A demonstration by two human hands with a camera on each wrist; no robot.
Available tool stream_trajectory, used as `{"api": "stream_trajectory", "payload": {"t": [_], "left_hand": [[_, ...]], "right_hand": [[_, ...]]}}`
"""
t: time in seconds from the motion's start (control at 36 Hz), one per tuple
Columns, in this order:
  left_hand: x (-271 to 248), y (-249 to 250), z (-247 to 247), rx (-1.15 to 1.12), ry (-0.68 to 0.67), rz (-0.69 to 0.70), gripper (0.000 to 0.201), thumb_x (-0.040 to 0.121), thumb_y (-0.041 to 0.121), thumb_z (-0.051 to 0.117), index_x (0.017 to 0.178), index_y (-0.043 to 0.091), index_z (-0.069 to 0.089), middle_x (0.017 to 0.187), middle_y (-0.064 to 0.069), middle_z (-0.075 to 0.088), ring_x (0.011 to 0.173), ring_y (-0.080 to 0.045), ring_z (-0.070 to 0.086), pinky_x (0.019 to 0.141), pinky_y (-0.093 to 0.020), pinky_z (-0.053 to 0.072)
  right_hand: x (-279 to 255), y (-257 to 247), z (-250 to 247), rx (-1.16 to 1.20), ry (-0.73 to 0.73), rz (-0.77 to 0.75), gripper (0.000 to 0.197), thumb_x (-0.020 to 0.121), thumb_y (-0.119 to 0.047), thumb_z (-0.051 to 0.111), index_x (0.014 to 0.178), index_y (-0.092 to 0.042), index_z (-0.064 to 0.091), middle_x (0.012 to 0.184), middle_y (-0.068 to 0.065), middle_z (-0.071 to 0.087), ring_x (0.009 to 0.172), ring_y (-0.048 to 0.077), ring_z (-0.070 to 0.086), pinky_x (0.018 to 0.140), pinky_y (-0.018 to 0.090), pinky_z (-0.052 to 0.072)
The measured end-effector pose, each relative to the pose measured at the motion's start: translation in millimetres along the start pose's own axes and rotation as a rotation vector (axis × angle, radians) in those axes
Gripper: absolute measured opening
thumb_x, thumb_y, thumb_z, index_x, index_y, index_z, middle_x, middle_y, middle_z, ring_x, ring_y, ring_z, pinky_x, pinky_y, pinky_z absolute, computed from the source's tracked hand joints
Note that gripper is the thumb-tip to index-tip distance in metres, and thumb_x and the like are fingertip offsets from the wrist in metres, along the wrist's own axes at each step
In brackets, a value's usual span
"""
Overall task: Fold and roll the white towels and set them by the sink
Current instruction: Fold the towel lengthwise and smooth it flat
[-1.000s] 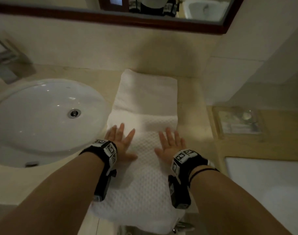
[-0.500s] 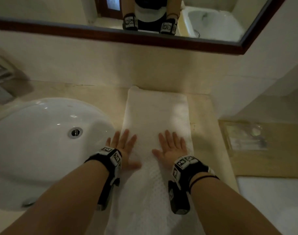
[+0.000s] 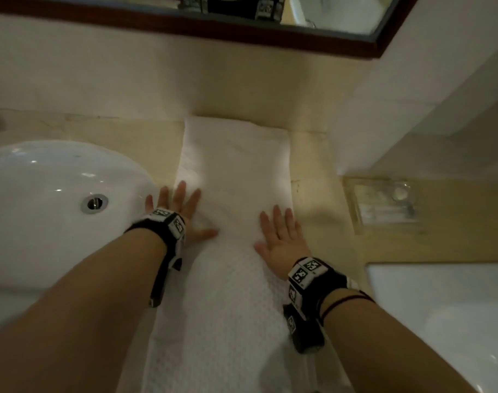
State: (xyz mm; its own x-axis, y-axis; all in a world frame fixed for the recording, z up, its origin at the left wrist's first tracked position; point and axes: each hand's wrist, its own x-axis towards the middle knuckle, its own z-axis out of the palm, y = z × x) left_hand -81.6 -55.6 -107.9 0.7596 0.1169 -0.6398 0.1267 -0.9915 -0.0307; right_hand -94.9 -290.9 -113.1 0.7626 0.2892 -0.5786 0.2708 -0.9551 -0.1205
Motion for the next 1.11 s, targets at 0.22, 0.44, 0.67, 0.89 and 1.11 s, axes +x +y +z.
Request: {"api": "stream_trajectory", "payload": {"t": [0.22, 0.44, 0.67, 0.89, 1.11], "left_hand": [[-28.6, 4.2, 13.1, 0.04, 0.008, -0.006, 0.101, 0.078, 0.081, 0.027, 0.146, 0.026, -0.022, 0.153, -0.003, -0.031, 0.144, -0.028, -0.019, 0.114, -0.054, -0.008], [-85.2, 4.8, 66.2, 0.078, -0.012, 0.038, 0.082, 0.09, 0.067, 0.028, 0.147, 0.03, -0.018, 0.154, 0.001, -0.029, 0.144, -0.028, -0.018, 0.115, -0.051, -0.007], [-134.0, 3.4, 118.9, -0.123, 0.121, -0.094, 0.076, 0.091, 0.063, 0.031, 0.148, 0.036, -0.012, 0.156, -0.004, -0.022, 0.145, -0.029, -0.012, 0.117, -0.048, -0.001], [-193.3, 13.3, 162.0, -0.397, 0.247, -0.278, 0.075, 0.09, 0.049, 0.046, 0.149, 0.028, 0.005, 0.154, -0.008, 0.01, 0.142, -0.03, 0.012, 0.116, -0.041, 0.016], [-235.1, 39.8, 194.4, -0.637, 0.391, -0.456, 0.048, 0.092, 0.02, 0.048, 0.134, 0.005, 0.031, 0.133, -0.02, 0.037, 0.122, -0.035, 0.039, 0.105, -0.039, 0.03]], "right_hand": [[-20.7, 0.9, 19.4, 0.007, -0.055, 0.062, 0.066, 0.097, -0.056, 0.014, 0.146, -0.029, -0.022, 0.151, -0.003, -0.034, 0.141, 0.025, -0.028, 0.115, 0.039, -0.015], [-27.1, -15.9, 18.5, 0.067, -0.022, 0.163, 0.065, 0.099, -0.051, 0.02, 0.149, -0.027, -0.015, 0.154, 0.001, -0.027, 0.144, 0.026, -0.021, 0.119, 0.039, -0.006], [-108.3, 12.2, 66.0, 0.2, 0.092, 0.013, 0.064, 0.098, -0.037, 0.041, 0.152, -0.026, 0.008, 0.159, 0.005, -0.006, 0.147, 0.024, -0.003, 0.117, 0.029, 0.004], [-194.0, 49.4, 111.2, 0.4, 0.33, 0.097, 0.023, 0.094, -0.024, 0.052, 0.1, -0.004, 0.062, 0.103, 0.012, 0.059, 0.099, 0.028, 0.057, 0.077, 0.026, 0.039], [-218.2, 16.2, 164.2, 0.448, -0.055, 0.095, 0.035, 0.095, -0.032, 0.05, 0.123, -0.014, 0.06, 0.125, 0.005, 0.061, 0.114, 0.023, 0.055, 0.095, 0.026, 0.041]]}}
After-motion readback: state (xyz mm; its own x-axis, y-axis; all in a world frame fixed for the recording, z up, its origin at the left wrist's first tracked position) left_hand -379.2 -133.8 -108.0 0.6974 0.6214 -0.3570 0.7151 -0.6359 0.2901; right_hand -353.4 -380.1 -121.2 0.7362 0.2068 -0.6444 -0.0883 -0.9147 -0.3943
